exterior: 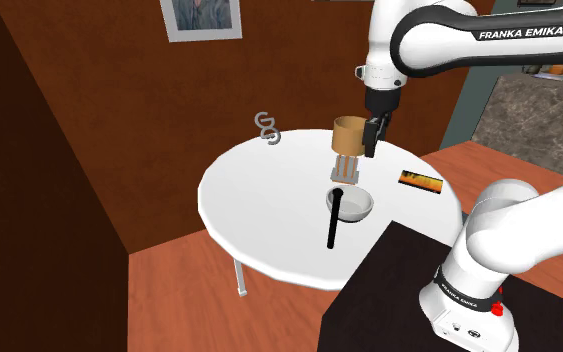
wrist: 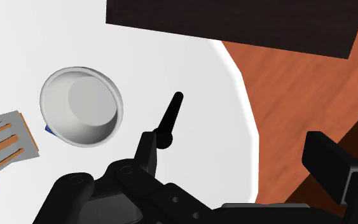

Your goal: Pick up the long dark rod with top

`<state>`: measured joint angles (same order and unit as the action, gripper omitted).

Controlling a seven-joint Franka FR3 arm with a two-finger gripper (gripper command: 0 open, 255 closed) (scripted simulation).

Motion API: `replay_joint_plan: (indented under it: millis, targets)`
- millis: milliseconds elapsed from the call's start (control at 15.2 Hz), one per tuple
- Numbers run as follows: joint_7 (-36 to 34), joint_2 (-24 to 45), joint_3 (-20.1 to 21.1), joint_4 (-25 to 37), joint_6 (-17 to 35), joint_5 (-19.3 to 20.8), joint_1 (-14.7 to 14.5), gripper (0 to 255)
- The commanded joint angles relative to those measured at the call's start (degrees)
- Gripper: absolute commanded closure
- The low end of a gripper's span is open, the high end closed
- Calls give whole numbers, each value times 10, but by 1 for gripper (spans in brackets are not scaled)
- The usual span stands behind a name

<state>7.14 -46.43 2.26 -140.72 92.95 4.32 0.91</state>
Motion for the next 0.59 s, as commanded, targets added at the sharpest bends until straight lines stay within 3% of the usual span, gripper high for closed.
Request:
replay_joint_plan:
  millis: [0,528]
  targets:
    - [0,0,0,0,0,0,0,0]
    - [92,94,-83,-68,165,-1,1,0]
